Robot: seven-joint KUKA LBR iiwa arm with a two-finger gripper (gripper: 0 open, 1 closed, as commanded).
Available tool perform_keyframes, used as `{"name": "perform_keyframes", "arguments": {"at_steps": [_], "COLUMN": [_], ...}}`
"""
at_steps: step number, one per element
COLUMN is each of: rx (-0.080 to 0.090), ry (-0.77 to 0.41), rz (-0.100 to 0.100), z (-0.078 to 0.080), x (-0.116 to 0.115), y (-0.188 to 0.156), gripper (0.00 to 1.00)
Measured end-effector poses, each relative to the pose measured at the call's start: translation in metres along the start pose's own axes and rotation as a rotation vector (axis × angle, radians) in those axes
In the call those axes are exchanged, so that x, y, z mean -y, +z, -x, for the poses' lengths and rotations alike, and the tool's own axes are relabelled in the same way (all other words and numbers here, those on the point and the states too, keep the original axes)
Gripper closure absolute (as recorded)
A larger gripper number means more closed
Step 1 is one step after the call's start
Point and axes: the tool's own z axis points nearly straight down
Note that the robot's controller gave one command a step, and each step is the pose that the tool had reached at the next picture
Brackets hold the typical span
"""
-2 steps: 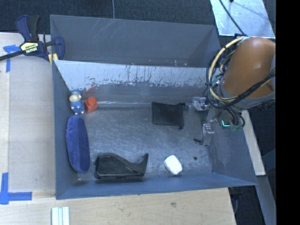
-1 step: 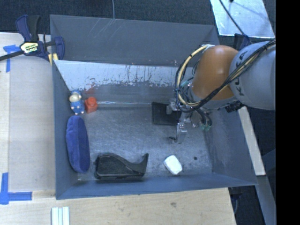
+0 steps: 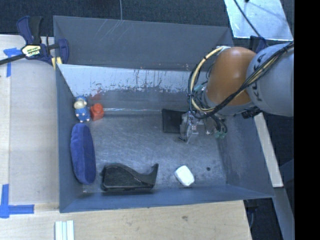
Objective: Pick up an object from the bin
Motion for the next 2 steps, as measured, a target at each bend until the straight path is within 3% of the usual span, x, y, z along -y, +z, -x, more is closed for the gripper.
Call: {"name": "perform_keyframes", "arguments": {"at_steps": [1,2], "rx": [0.001,0.000], "ry": [-0.035,-0.042], "rz": [-0.001,0.000], "z": [0.024,0.014], "x": [-0.015,-0.016], "y": [0.013,0.010], "gripper": [1.00,1.00]}}
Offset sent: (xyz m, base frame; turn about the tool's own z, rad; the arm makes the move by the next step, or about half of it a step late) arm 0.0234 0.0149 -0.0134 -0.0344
